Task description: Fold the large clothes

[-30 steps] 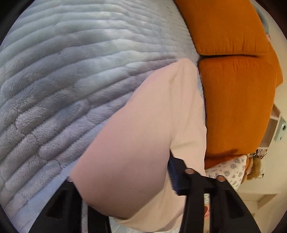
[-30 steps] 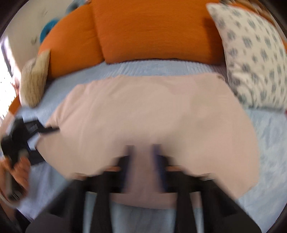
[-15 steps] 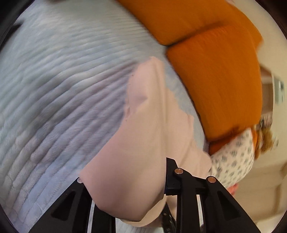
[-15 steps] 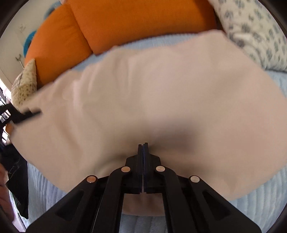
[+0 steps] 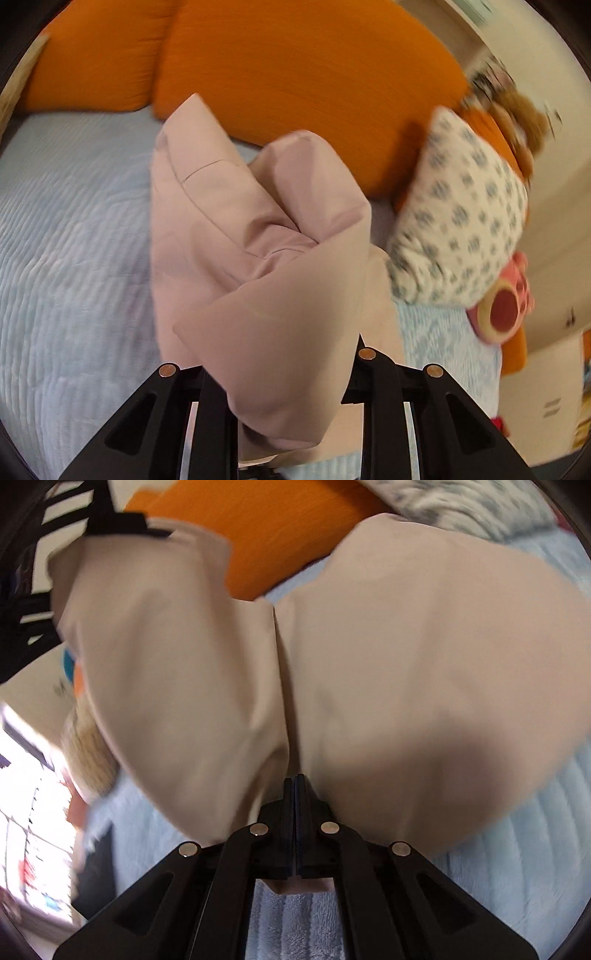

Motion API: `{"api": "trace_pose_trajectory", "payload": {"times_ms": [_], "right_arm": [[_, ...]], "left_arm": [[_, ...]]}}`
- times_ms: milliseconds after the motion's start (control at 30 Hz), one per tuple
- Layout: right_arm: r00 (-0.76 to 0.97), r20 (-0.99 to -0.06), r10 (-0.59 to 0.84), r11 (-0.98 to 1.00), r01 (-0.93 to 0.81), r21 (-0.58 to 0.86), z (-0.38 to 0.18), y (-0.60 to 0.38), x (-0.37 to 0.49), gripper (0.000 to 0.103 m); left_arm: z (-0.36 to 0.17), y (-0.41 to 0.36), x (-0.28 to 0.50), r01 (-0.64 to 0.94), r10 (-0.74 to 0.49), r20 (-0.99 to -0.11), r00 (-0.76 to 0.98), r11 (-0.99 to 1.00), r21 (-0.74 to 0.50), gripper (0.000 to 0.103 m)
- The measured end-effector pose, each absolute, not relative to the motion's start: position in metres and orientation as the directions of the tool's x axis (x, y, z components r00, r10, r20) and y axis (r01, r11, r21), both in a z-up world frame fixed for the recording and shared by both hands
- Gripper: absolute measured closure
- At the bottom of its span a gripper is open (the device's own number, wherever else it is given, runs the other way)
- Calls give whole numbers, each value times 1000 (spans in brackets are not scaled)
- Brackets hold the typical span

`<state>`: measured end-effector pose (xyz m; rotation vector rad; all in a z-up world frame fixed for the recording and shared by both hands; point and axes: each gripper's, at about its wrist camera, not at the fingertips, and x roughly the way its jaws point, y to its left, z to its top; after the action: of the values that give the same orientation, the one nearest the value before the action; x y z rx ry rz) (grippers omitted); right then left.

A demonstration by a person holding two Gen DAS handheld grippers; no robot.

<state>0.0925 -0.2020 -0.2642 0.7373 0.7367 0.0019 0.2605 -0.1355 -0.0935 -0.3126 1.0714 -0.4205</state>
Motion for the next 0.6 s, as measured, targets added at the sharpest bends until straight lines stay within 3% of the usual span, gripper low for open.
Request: {"api": "trace_pose_trajectory", "payload": {"times_ms": [400, 600], "right_arm": [[812, -553, 185, 705, 282, 650, -268, -217, 58, 102], [814, -542, 209, 648, 300, 700, -274, -238, 59, 102]], "left_arm": [[-105, -291, 203, 404, -409, -853, 323, 875, -267, 76], [-156, -354, 167, 513, -277, -922, 272, 852, -104, 75]]}}
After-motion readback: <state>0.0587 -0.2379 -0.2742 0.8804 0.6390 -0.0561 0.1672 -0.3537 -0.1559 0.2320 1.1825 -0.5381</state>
